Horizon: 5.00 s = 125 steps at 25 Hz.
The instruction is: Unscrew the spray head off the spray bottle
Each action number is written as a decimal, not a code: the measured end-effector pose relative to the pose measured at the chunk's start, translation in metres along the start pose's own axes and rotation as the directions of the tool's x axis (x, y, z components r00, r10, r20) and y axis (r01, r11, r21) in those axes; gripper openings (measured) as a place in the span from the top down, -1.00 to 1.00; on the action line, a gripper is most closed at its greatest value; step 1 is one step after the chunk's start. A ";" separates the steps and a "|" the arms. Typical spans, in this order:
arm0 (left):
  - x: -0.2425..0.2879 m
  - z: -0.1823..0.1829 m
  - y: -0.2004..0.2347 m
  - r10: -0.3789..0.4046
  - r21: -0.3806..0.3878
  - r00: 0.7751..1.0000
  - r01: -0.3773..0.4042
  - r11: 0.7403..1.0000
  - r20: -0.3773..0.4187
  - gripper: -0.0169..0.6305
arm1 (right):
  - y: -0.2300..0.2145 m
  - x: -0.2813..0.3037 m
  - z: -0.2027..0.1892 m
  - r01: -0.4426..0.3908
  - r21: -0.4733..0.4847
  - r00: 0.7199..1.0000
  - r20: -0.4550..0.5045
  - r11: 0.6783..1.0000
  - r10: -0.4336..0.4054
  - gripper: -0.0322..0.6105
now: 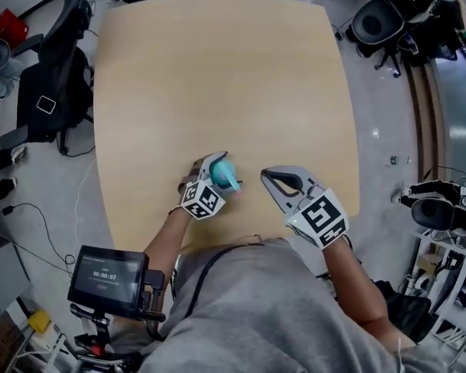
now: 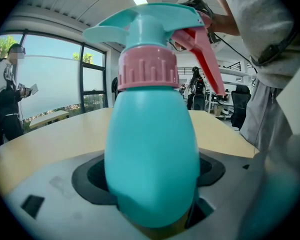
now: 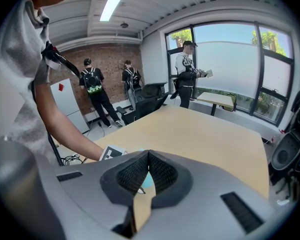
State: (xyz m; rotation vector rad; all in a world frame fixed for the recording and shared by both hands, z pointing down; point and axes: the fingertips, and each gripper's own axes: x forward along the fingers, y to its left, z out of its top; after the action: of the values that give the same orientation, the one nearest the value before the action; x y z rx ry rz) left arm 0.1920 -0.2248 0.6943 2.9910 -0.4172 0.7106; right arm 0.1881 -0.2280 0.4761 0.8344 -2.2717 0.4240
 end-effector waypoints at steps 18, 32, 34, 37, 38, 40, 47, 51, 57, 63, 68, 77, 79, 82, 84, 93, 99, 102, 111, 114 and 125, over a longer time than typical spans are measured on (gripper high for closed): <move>-0.060 0.038 -0.001 0.194 0.135 0.951 -0.165 0.977 -0.242 -0.29 | 0.059 0.045 -0.010 -0.109 0.010 0.968 -0.224 0.994 0.109 0.24; -0.126 0.065 -0.013 0.119 0.231 0.965 -0.064 0.971 -0.234 -0.29 | 0.113 0.048 0.003 -0.175 -0.247 0.950 -0.297 0.953 0.098 0.43; -0.130 0.068 -0.022 0.045 0.234 0.973 0.010 0.972 -0.226 -0.29 | 0.119 0.041 0.002 -0.243 -0.407 0.937 -0.333 0.880 0.104 0.45; -0.137 0.071 -0.052 -0.115 0.264 0.967 0.175 0.949 -0.228 -0.29 | 0.128 0.025 -0.010 -0.390 -0.724 0.905 -0.414 0.569 0.093 0.56; -0.140 0.071 -0.063 -0.168 0.268 0.958 0.230 0.936 -0.234 -0.29 | 0.130 0.020 -0.016 -0.430 -0.811 0.897 -0.434 0.396 0.084 0.70; -0.143 0.071 -0.079 -0.235 0.245 0.944 0.291 0.925 -0.232 -0.29 | 0.131 0.016 -0.023 -0.444 -0.892 0.895 -0.440 0.082 0.068 0.81; -0.129 0.086 -0.040 -0.047 0.114 0.985 0.067 0.991 -0.169 -0.29 | 0.087 0.028 0.002 -0.311 -0.911 0.944 -0.329 0.269 -0.024 0.60; -0.128 0.084 0.005 0.180 0.075 0.966 -0.169 0.983 -0.185 -0.29 | 0.052 0.011 0.037 -0.080 -0.522 0.992 -0.122 0.849 0.019 -0.05; -0.149 0.069 0.058 0.401 -0.117 0.896 -0.427 0.897 -0.192 -0.29 | 0.070 0.005 0.060 -0.036 0.227 0.982 0.187 0.973 -0.007 -0.10; -0.132 0.106 0.050 0.390 -0.138 0.913 -0.405 0.904 -0.119 -0.29 | 0.070 0.040 0.088 0.217 0.063 0.947 0.230 0.974 -0.226 -0.09; -0.131 0.128 0.037 0.343 -0.156 0.937 -0.348 0.924 -0.057 -0.29 | 0.072 0.031 0.094 0.193 0.031 0.954 0.229 0.981 -0.195 0.40; -0.178 0.153 -0.059 -0.318 0.041 0.942 0.315 0.948 0.108 -0.29 | 0.152 -0.019 0.104 -0.373 -0.365 0.841 0.255 0.853 0.477 0.45; -0.196 0.161 -0.086 -0.510 0.079 0.850 0.504 0.860 0.132 -0.29 | 0.168 -0.032 0.099 -0.536 -0.371 0.757 0.188 0.759 0.626 0.45; -0.219 0.176 -0.113 -0.680 0.082 0.705 0.679 0.729 0.202 -0.29 | 0.182 -0.047 0.099 -0.715 -0.317 0.619 0.127 0.623 0.775 0.45; -0.226 0.184 -0.123 -0.722 0.100 0.653 0.722 0.685 0.230 -0.29 | 0.189 -0.051 0.103 -0.766 -0.309 0.558 0.115 0.563 0.822 0.46; -0.182 0.175 -0.029 -0.238 -0.184 0.954 0.271 0.945 0.183 -0.29 | 0.111 -0.031 0.108 -0.390 -0.163 0.836 0.350 0.906 0.423 0.33; -0.178 0.148 0.045 0.278 -0.258 0.960 -0.271 0.928 -0.007 -0.29 | 0.081 -0.024 0.111 0.039 0.064 0.907 0.416 0.997 -0.062 0.33; -0.174 0.158 0.053 0.369 -0.244 0.929 -0.357 0.902 0.005 -0.29 | 0.095 -0.009 0.123 0.141 -0.037 0.912 0.393 0.989 -0.115 0.33; -0.158 0.171 0.033 0.352 -0.188 0.935 -0.337 0.922 0.049 -0.29 | 0.095 0.003 0.130 0.185 -0.034 0.919 0.359 0.982 -0.160 0.41; -0.160 0.172 0.022 0.279 -0.158 0.958 -0.265 0.951 0.071 -0.29 | 0.099 -0.001 0.127 0.104 -0.030 0.931 0.355 0.994 -0.087 0.43; -0.227 0.208 -0.085 -0.559 0.021 0.794 0.572 0.820 0.237 -0.29 | 0.162 -0.061 0.124 -0.727 -0.214 0.592 0.286 0.652 0.754 0.43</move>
State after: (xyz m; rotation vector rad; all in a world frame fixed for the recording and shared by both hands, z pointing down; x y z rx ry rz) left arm 0.1103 -0.1064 0.4087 2.9008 0.4514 0.2802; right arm 0.0550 -0.1419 0.3338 -0.1790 -2.9013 0.5807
